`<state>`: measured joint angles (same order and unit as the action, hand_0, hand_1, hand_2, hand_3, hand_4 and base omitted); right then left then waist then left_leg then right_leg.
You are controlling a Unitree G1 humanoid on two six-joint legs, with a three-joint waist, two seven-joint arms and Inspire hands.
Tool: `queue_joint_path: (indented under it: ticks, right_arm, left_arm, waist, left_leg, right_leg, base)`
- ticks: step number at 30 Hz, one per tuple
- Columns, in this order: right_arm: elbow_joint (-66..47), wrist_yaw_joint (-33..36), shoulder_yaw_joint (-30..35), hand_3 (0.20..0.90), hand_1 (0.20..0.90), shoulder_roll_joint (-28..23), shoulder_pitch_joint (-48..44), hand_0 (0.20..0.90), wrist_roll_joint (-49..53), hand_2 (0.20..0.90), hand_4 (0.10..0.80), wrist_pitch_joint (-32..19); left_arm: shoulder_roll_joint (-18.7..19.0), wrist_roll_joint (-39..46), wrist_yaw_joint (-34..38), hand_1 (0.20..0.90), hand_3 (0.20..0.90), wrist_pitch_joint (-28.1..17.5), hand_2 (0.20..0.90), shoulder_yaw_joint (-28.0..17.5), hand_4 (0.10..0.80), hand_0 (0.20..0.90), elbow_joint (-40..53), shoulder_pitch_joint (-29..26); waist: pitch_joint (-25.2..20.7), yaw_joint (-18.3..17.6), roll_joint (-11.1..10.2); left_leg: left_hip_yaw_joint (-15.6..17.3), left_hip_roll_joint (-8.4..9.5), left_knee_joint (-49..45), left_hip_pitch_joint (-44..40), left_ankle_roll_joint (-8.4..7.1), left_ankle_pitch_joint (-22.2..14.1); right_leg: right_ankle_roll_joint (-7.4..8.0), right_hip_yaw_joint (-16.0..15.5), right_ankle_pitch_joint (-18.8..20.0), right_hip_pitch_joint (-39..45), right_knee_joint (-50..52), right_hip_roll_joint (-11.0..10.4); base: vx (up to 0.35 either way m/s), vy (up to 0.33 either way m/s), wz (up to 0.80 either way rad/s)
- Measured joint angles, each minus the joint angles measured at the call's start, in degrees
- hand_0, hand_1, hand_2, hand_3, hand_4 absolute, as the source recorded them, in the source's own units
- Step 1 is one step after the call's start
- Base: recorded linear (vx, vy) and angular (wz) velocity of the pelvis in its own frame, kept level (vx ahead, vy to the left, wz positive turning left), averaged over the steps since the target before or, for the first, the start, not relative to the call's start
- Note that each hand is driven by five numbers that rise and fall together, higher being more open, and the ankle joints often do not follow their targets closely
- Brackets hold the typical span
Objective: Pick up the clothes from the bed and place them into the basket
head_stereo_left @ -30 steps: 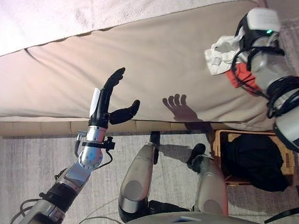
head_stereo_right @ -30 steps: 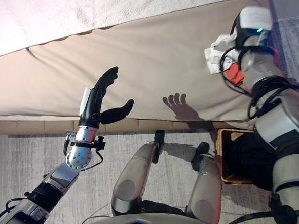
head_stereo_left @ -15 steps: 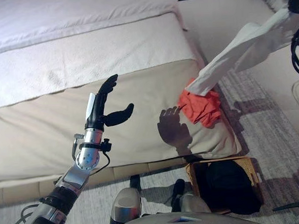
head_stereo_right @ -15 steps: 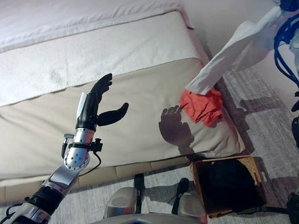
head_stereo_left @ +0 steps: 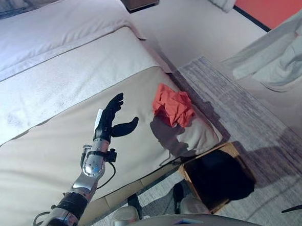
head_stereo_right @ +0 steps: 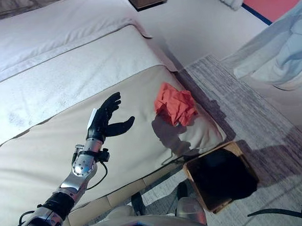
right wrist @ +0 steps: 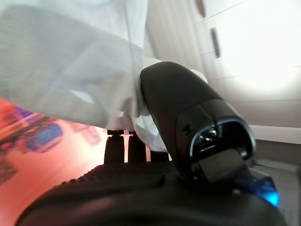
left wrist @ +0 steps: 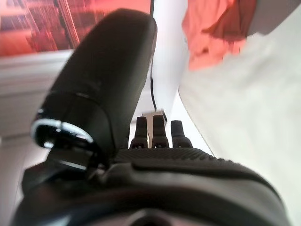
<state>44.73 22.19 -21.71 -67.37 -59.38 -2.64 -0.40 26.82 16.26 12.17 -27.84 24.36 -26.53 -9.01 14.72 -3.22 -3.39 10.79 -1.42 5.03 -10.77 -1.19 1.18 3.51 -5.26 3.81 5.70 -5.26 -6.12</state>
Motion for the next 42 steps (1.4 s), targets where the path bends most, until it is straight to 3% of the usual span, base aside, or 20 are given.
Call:
queue_joint_path:
  ticks: [8, 16, 25, 32, 36, 37, 38, 39, 42]
  right_arm:
    - [-5.5, -6.3, 5.4, 0.200, 0.300, 0.9, 15.8, 0.300, 1.6, 0.300, 0.100, 1.8]
    - [-7.0, -9.9, 12.9, 0.200, 0.300, 11.8, 30.0, 0.300, 4.5, 0.300, 0.100, 2.3]
    - [-2.5, -14.3, 11.8, 0.200, 0.300, 22.9, 37.5, 0.300, 6.4, 0.300, 0.100, 4.5]
    - [1.0, -15.2, 11.7, 0.200, 0.300, 27.3, 39.6, 0.300, 7.1, 0.300, 0.100, 4.3]
    - [3.5, -15.4, 8.3, 0.200, 0.300, 28.8, 39.5, 0.300, 7.0, 0.300, 0.100, 4.0]
    - [4.7, -15.6, 7.9, 0.373, 0.448, 29.3, 39.4, 0.448, 7.0, 0.448, 0.273, 3.7]
    - [5.4, -15.7, 7.8, 0.664, 0.698, 29.6, 39.4, 0.698, 7.0, 0.698, 0.564, 3.6]
    - [6.7, -16.0, 7.7, 0.900, 0.900, 30.3, 39.4, 0.900, 7.0, 0.900, 0.800, 3.5]
    - [9.8, -16.5, 7.3, 0.900, 0.900, 31.8, 39.4, 0.900, 6.9, 0.900, 0.800, 3.3]
  left_arm:
    - [-1.5, 0.0, -3.1, 0.900, 0.900, 0.0, 0.900, -0.1, 0.800, 0.900, -1.7, 0.0]
    - [-2.7, 0.0, -6.0, 0.900, 0.900, 0.2, 0.900, 0.0, 0.800, 0.900, -1.9, 0.0]
    - [-6.1, -0.5, -7.0, 0.900, 0.900, 0.6, 0.900, 1.0, 0.800, 0.900, -5.4, -0.2]
    - [-6.1, -0.6, -6.3, 0.900, 0.900, 1.5, 0.900, 2.0, 0.800, 0.900, -7.3, -0.1]
    - [-6.2, -0.6, -6.3, 0.900, 0.900, 1.5, 0.900, 2.7, 0.800, 0.900, -8.6, -0.1]
    - [-6.2, -0.6, -6.3, 0.900, 0.900, 1.5, 0.900, 2.7, 0.800, 0.900, -8.7, -0.1]
    - [-6.2, -0.6, -6.3, 0.900, 0.900, 1.5, 0.900, 2.7, 0.800, 0.900, -8.7, -0.1]
    - [-6.2, -0.6, -6.3, 0.900, 0.900, 1.5, 0.900, 2.7, 0.800, 0.900, -8.7, -0.1]
    - [-6.2, -0.6, -6.3, 0.900, 0.900, 1.5, 0.900, 2.7, 0.800, 0.900, -8.7, -0.1]
  waist:
    - [-0.9, -3.1, 0.3]
    - [-2.7, -6.2, 1.1]
    - [-4.6, -7.0, 2.9]
    - [-4.8, -6.5, 3.0]
    - [-6.1, -6.2, 2.9]
    - [-6.1, -6.0, 2.9]
    - [-6.1, -6.0, 2.9]
    - [-6.1, -5.8, 2.9]
    - [-6.1, -5.0, 2.9]
  left_leg:
    - [2.7, -0.83, 0.0, -0.7, -0.01, 0.0]
    - [6.0, -1.97, 0.2, -0.7, -0.15, -0.2]
    - [7.4, -2.51, 0.4, -0.6, -0.39, -0.4]
    - [7.4, -2.56, 0.4, -0.4, -0.50, -0.3]
    - [7.3, -2.60, 0.3, 0.5, -0.65, -0.1]
    - [7.3, -2.59, 0.3, 0.5, -0.65, -0.1]
    - [7.3, -2.57, 0.3, 0.5, -0.66, -0.1]
    - [7.2, -2.54, 0.3, 0.5, -0.66, -0.1]
    - [7.2, -2.50, 0.3, 0.5, -0.66, -0.1]
  right_leg:
    - [0.31, 3.2, 0.5, -0.7, 0.0, 1.4]
    - [0.37, 6.4, 1.6, -2.6, 0.0, 2.7]
    - [0.31, 7.7, 2.1, -3.5, 0.0, 3.4]
    - [0.23, 7.6, 2.2, -3.6, 0.0, 3.4]
    - [0.21, 7.5, 2.9, -4.5, 0.0, 3.2]
    - [0.21, 7.4, 2.9, -4.5, 0.0, 3.1]
    - [0.21, 7.3, 2.9, -4.5, 0.0, 3.1]
    - [0.22, 7.3, 2.9, -4.4, 0.0, 3.1]
    - [0.23, 7.2, 2.9, -4.4, 0.0, 3.0]
  base:
    - [0.027, 0.004, -0.19]
    - [0.008, -0.005, -0.23]
    - [-0.008, -0.015, -0.09]
    - [-0.009, -0.006, 0.00]
    - [0.000, 0.000, 0.00]
    - [0.000, 0.000, 0.00]
    - [0.000, 0.000, 0.00]
    - [0.010, -0.010, 0.03]
    - [0.000, 0.000, 0.00]
